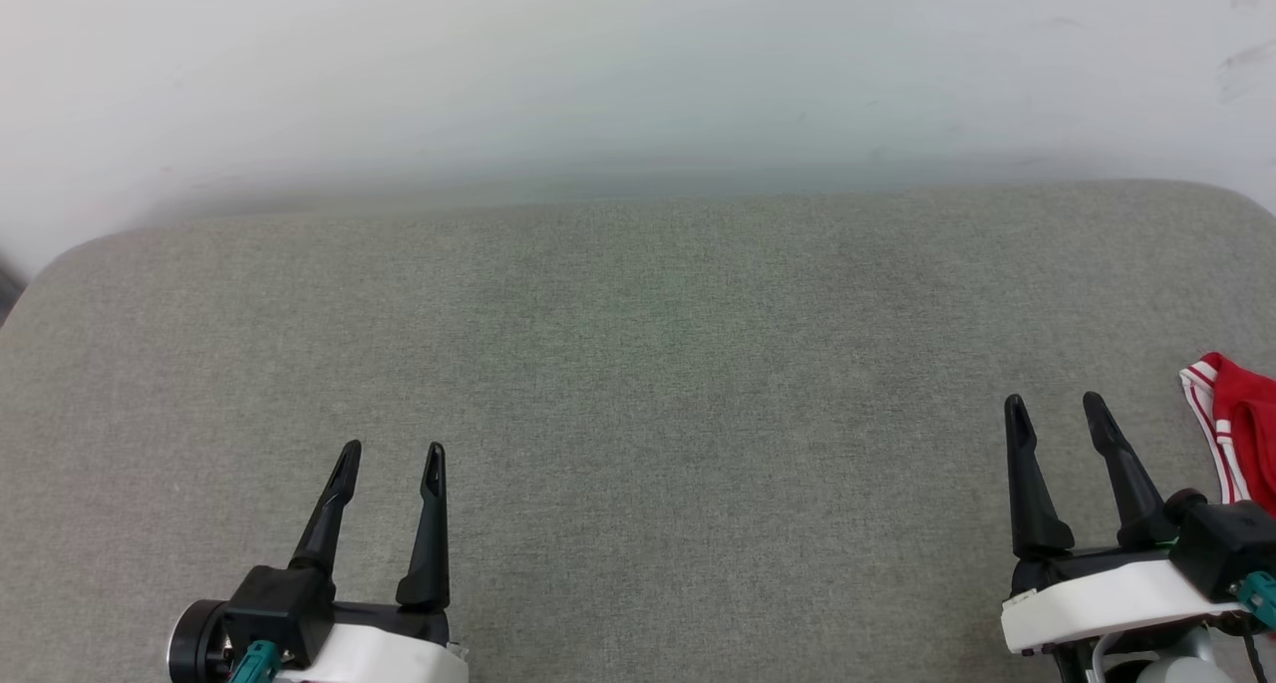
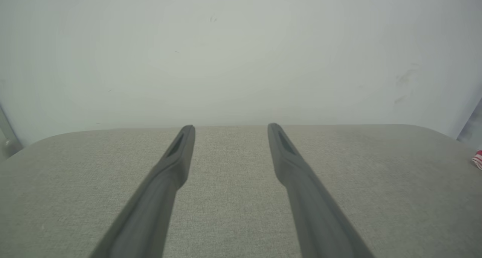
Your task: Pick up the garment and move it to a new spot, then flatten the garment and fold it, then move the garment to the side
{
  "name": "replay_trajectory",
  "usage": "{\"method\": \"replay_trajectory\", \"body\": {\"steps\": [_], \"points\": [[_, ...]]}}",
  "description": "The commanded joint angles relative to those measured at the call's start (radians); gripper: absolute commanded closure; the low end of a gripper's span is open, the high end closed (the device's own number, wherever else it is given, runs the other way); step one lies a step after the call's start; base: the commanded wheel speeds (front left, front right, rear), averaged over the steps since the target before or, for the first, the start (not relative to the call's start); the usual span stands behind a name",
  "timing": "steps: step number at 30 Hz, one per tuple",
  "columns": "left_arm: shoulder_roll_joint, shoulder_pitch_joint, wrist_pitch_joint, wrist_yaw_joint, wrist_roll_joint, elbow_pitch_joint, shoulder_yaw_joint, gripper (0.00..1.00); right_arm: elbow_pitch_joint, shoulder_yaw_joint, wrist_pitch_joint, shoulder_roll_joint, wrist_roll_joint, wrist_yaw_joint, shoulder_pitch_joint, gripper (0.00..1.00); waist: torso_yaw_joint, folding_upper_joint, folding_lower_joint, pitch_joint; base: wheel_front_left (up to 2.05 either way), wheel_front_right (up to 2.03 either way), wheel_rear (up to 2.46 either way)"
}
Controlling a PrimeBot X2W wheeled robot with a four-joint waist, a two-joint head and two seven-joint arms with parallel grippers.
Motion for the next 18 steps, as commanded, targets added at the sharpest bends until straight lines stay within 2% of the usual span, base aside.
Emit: {"method": "replay_trajectory", "body": {"steps": [1, 7, 8, 11, 18], "points": [[-0.002, 0.008, 0.002, 0.0, -0.003, 0.001, 0.002, 0.0, 0.002, 0.001, -0.003, 0.004, 0.0, 0.0, 0.01, 0.0, 0.001, -0.0001, 0.0001, 0.0, 0.0, 0.0, 0.0], [-0.002, 0.006, 0.002, 0.004, -0.027, -0.014, -0.006, 0.0, -0.009, 0.006, -0.001, 0.004, -0.019, 0.0, 0.019, 0.0, 0.007, -0.0001, 0.0001, -0.001, 0.0, 0.0, 0.0], [-0.001, 0.002, 0.0, 0.001, -0.025, -0.01, -0.005, 1.0, -0.006, 0.006, -0.001, 0.0, -0.014, 0.0, 0.005, 1.0, 0.007, -0.0001, 0.0001, -0.001, 0.0, 0.0, 0.0], [-0.001, 0.01, 0.0, 0.001, -0.025, 0.02, -0.007, 1.0, 0.024, 0.007, -0.001, 0.0, -0.014, 0.0, 0.013, 1.0, 0.007, -0.0001, 0.0001, -0.001, 0.0, 0.0, 0.0], [0.006, -0.004, 0.028, 0.0, -0.174, 0.035, -0.002, 1.0, 0.035, 0.006, 0.025, -0.006, 0.132, 0.0, 0.005, 1.0, 0.007, -0.0001, 0.0001, -0.004, 0.0, 0.0, 0.0]]}}
